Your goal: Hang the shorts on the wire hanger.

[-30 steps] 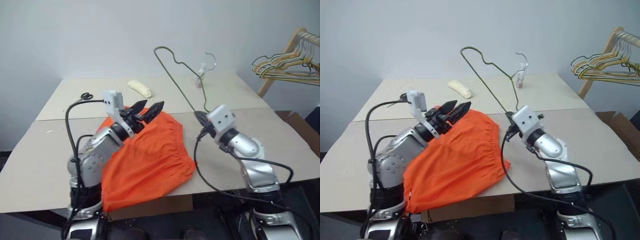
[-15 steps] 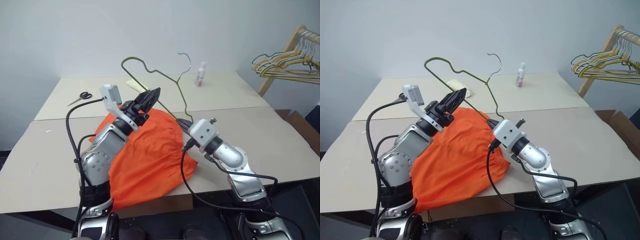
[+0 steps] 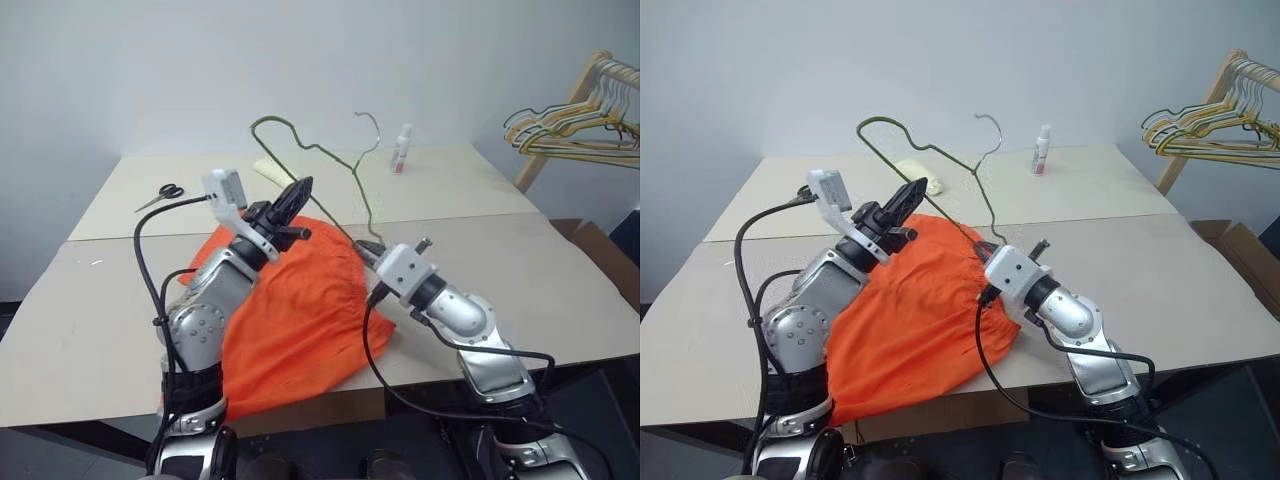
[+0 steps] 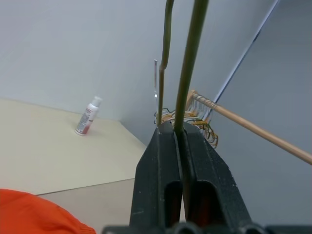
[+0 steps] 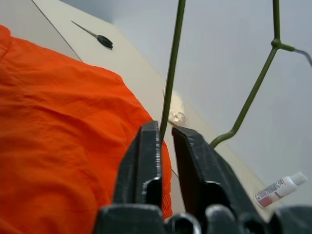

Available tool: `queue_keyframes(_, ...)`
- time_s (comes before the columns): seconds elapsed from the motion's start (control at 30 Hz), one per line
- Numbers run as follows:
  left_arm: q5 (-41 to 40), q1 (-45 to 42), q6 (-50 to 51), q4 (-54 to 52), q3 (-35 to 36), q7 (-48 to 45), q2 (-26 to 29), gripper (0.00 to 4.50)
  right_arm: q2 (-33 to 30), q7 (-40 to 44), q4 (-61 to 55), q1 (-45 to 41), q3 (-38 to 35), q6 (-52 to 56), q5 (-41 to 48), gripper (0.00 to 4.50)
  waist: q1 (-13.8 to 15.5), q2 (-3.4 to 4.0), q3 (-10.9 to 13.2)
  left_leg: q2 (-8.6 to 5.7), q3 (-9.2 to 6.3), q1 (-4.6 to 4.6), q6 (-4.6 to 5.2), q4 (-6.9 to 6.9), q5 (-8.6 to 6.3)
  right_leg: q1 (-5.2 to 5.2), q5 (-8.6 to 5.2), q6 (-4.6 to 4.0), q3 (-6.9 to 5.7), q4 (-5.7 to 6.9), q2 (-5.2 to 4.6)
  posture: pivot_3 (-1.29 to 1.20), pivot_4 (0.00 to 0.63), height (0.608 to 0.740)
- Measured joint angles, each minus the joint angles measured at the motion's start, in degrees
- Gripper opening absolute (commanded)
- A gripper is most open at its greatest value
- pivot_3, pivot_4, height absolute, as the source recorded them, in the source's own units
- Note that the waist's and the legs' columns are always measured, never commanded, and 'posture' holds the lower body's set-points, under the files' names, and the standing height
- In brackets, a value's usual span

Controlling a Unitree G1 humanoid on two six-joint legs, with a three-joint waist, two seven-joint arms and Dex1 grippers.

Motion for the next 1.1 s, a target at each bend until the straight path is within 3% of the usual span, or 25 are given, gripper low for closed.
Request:
queue_keyframes(0.1,0.86,0.06,-2.63,1.06,-0.02,-3.73,1.48,0.0,-0.46,0.8,-0.52,0.09,-0.38,0.14,0.74,3.0,-0.06,0.0,0.0,0.0,0.0,-0.01,0.0,0.0,0.0,0.0,0.0,0.0,-0.01,-0.01,0.0,0.1,0.0,0.74)
queue_keyframes(0.23,-0.11,0.06,-3.63,1.89,1.46,-11.38,7.4,0.0,-5.25,7.91,-6.3,2.32,-3.09,5.0,8.72,4.47,-0.14,0.0,0.0,0.0,0.0,-0.02,0.13,0.0,-0.07,0.0,0.0,0.0,-0.02,-0.05,0.0,0.1,0.0,0.74)
queue_keyframes(0.37,-6.28,0.41,-2.35,2.43,3.91,-25.83,16.51,0.0,-10.77,16.34,-13.22,2.4,-10.24,20.8,26.8,4.49,-0.34,0.0,0.0,0.04,0.0,0.0,0.31,0.01,-0.17,0.02,-0.01,-0.01,-0.05,-0.04,0.01,0.1,0.0,0.74)
queue_keyframes(0.5,-17.73,0.42,2.32,4.64,8.4,-39.44,23.07,0.0,-20.2,27.12,-15.48,0.73,-14.96,36.03,46.28,4.49,-0.49,0.01,0.01,0.15,0.0,0.01,0.42,0.11,-0.22,0.06,-0.02,-0.02,-0.12,-0.03,0.07,0.09,0.0,0.74)
queue_keyframes(0.67,-23.19,-0.08,4.2,7.38,11.62,-49.42,27.28,0.0,-21.32,29.84,-11.52,-5.57,-17.35,50.25,63.95,4.49,-0.56,0.0,0.01,0.23,0.01,0.11,0.44,0.22,-0.23,0.24,-0.02,-0.03,-0.17,-0.01,0.13,0.09,0.0,0.74)
queue_keyframes(1.1,-25.05,-0.47,4.24,8.27,10.71,-50.3,24.59,0.0,-15.52,32.07,-3.33,-12.24,-8.28,53.19,61.97,4.49,-0.18,-0.03,-0.01,0.31,0.06,-0.1,0.58,0.65,-0.33,0.12,0.07,0.12,-0.07,0.02,0.04,0.11,0.0,0.74)
